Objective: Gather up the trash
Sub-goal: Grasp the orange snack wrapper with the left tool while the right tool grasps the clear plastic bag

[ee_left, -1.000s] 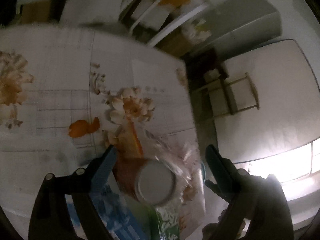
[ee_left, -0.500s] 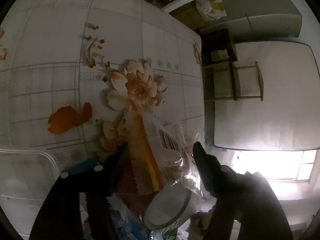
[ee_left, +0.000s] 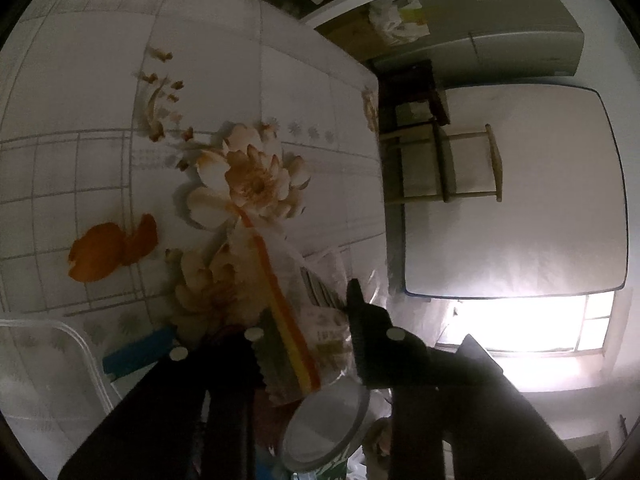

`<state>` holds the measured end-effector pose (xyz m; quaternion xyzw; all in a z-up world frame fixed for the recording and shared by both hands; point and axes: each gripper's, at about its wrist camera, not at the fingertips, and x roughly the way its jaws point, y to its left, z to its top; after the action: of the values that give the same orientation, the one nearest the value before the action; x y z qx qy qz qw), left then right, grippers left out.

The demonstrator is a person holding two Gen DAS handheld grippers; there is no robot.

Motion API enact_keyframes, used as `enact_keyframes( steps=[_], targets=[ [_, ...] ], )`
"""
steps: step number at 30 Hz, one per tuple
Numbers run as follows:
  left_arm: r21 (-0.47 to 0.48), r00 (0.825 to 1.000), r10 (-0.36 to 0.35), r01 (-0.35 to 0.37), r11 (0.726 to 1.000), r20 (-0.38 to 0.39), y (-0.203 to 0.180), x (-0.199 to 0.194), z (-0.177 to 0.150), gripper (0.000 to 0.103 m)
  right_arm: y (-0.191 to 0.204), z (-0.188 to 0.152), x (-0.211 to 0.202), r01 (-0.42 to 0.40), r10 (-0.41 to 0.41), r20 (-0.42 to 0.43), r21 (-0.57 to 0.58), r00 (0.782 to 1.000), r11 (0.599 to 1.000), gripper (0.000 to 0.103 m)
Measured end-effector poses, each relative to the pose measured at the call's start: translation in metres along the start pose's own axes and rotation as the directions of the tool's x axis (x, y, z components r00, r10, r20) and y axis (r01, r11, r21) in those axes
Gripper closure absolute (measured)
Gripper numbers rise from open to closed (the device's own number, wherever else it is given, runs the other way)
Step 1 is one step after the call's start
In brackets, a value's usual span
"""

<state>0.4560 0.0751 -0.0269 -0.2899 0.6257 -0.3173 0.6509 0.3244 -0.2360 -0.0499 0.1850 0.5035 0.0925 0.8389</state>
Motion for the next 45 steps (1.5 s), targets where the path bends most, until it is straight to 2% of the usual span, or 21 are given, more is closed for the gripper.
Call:
enact_keyframes(
  steps=[5,11,20,31,45],
  targets=[
    [0.014,1.000,-0.014,0.014,1.000,0.024,-0.003,0.001,0.002,0.087,0.006,-0.001,0.005,0.053,-0.052,0.013,-0.032,0.999,0.998,0.070],
    [0.027,0.996,-0.034,0.032,0.999,0.077,-0.004,-0.004,0.002,0.090,0.006,-0.006,0.004,0.062,-0.061,0.032,-0.031,0.998,0.998,0.077],
    [0.063,0.980,-0.094,0.085,0.994,0.173,-0.008,-0.021,0.000,0.095,-0.001,-0.013,-0.007,0.005,-0.004,0.063,-0.015,0.998,1.000,0.080],
    [0.137,0.941,-0.164,0.128,0.982,0.296,-0.025,-0.049,-0.010,0.097,-0.006,-0.018,-0.027,0.000,0.000,0.117,-0.003,0.993,1.000,0.082],
    [0.270,0.899,-0.230,0.132,0.954,0.374,-0.066,-0.080,-0.044,0.097,-0.006,-0.022,-0.066,-0.017,0.018,0.198,-0.011,0.980,1.000,0.082]
  ],
)
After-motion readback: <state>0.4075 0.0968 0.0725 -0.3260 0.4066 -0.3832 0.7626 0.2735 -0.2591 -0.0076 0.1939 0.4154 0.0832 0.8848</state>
